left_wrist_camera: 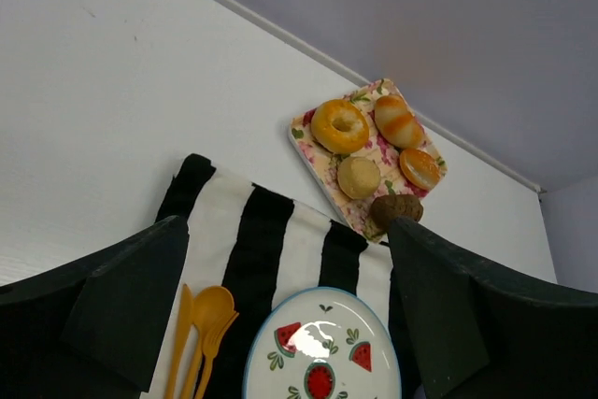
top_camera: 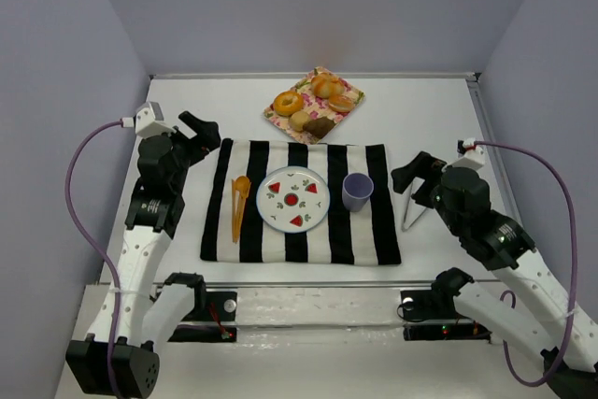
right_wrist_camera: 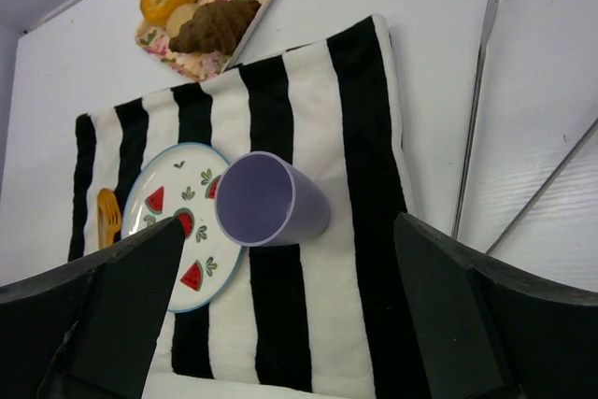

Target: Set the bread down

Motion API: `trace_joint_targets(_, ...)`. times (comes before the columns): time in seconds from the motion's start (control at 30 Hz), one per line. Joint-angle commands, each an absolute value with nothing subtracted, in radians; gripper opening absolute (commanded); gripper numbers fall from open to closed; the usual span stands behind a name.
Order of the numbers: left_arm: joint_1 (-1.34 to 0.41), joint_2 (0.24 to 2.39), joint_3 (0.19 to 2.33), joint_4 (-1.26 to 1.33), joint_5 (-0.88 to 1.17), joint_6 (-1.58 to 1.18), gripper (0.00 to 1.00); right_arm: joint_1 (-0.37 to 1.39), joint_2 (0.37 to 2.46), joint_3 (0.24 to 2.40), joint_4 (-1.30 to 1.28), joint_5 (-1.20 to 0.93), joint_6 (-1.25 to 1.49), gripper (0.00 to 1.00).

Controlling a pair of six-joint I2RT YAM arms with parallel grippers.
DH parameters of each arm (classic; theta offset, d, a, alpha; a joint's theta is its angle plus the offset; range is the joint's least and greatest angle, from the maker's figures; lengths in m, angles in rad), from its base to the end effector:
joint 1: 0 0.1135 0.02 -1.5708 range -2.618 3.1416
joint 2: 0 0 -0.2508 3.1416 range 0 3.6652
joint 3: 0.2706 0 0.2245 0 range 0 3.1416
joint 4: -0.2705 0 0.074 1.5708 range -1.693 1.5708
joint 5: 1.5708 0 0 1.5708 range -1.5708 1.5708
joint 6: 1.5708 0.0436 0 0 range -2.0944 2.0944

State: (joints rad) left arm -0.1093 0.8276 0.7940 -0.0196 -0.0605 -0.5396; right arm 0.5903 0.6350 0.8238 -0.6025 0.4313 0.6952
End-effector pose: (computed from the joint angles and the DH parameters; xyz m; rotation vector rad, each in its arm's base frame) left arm 0.1851 -0.0177 0.3446 -0.3966 1.5940 -0.4493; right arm 0.1126 0.0535 0.3162 0.3805 1.9310 0.4211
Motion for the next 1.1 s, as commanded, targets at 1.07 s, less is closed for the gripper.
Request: trace_joint_targets(1.07, -0.104, 0.862, 0.750, 0.094, -0.005, -0.509, 0.99, 0.318, 1.184, 0.716, -0.623, 0.440, 0.822, 1.00)
